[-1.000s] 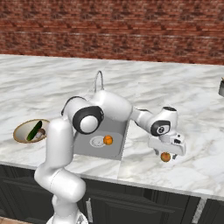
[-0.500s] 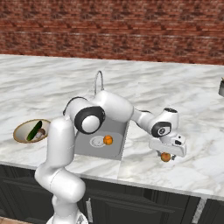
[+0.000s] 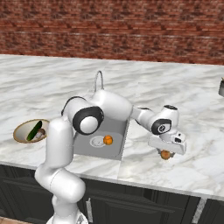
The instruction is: There is a mixed pile of frozen fruits and vegetables on the counter. Locate all the frozen vegetables and place the items in a bowl on the counter. Take all the frozen fruits and defrost them in a running sink.
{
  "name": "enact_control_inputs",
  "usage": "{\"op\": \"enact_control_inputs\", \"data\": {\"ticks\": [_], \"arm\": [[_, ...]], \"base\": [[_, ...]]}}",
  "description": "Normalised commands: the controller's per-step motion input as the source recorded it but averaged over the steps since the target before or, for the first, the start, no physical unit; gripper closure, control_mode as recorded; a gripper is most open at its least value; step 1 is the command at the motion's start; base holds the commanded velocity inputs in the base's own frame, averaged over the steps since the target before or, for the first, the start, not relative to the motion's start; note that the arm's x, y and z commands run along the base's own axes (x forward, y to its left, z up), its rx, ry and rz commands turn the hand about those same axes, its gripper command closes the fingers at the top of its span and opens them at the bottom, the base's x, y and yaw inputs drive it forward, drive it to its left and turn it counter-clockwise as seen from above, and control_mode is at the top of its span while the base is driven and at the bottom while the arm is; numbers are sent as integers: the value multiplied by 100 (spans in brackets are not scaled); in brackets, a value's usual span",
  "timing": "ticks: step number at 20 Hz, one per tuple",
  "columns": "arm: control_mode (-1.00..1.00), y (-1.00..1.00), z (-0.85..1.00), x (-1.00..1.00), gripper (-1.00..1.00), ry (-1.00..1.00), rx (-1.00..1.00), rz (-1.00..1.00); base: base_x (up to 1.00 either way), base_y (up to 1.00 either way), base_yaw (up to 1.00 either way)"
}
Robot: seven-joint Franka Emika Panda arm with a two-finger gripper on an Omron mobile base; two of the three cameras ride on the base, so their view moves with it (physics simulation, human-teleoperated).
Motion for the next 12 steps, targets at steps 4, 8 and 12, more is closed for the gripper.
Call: {"op": "enact_control_inputs", "data": {"ticks": [4, 8, 12], "arm": [[-100, 43, 78, 3, 100, -3, 1, 0], [-100, 62, 53, 19, 100, -9, 0, 6], [-100, 78, 22, 34, 100, -12, 0, 10]], "base": [[0, 0, 0], [0, 0, 0], [0, 0, 0]]}}
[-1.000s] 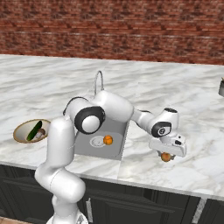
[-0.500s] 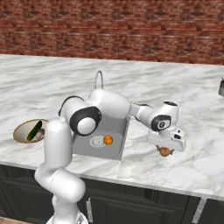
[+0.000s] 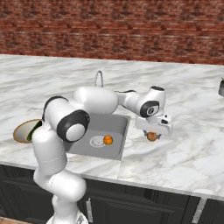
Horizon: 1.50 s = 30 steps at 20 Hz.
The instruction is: There is a mixed pile of frozen fruits and vegetables on the counter. Locate all the frozen vegetables and place the items in a bowl on the counter. Take all the frozen fruits and defrost them in a running sink.
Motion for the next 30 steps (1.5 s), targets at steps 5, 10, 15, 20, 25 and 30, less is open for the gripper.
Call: {"op": "enact_control_inputs", "data": {"ticks": [5, 10, 15, 20, 25, 30], "arm": [[-100, 83, 3, 57, 100, -12, -1, 10], [-100, 87, 3, 55, 100, -6, -1, 8], [-100, 81, 0, 42, 100, 0, -1, 6], [-100, 63, 0, 27, 100, -3, 0, 4], [-100, 60, -6, 25, 100, -5, 0, 2], [-100, 57, -24, 10, 100, -1, 0, 0]], "base": [[0, 0, 0], [0, 0, 0], [0, 0, 0], [0, 0, 0], [0, 0, 0], [0, 0, 0]]}}
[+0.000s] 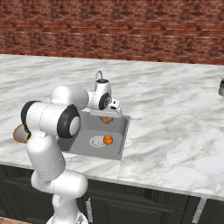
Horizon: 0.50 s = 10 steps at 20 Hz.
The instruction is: There is a mixed pile of frozen fruits and vegetables on the counter. Locate all the frozen vegetables and place the items in a bowl on the counter. Take all the frozen fruits and defrost them in a running sink.
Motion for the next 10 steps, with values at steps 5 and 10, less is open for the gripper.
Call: {"op": "enact_control_inputs", "data": {"ticks": [5, 10], "arm": [[-100, 25, -36, 0, 100, 0, 4, 0], [-100, 27, -34, 0, 100, 0, 3, 0]], "base": [[0, 0, 0], [0, 0, 0]]}}
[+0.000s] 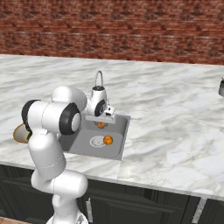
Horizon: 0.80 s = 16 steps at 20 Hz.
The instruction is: There is a mixed pile of frozen fruits and vegetables on the counter. Locate all the frozen vegetables and place the items in a bowl on the counter. Take all the frozen fruits and defrost them in a running sink.
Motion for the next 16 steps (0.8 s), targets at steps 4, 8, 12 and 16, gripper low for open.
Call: {"op": "enact_control_inputs", "data": {"ticks": [4, 8, 12, 16], "arm": [[-100, 29, -33, 0, 100, 0, 2, 0], [-100, 30, -34, -1, 100, 0, 0, 0], [-100, 33, -42, -3, 100, 0, 0, 0], [-100, 14, -45, -1, 100, -2, 0, 0]], "base": [[0, 0, 0], [0, 0, 0], [0, 0, 0], [0, 0, 0]]}}
